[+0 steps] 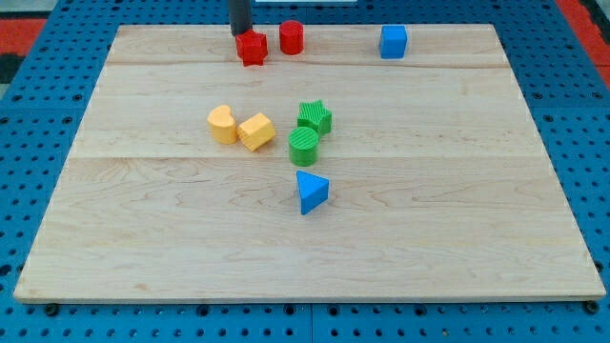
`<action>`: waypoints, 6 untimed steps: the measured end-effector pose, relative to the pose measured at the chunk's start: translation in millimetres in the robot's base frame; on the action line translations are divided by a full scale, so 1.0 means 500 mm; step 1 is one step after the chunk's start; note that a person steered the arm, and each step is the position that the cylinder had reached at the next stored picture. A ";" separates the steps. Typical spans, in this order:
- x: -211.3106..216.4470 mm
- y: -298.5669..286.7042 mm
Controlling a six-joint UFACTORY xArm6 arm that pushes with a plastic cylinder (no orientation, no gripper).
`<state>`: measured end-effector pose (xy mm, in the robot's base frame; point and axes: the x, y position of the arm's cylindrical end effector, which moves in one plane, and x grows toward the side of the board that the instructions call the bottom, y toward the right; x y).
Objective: Slide the red circle to the right of the red star
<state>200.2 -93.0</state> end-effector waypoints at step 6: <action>-0.015 0.139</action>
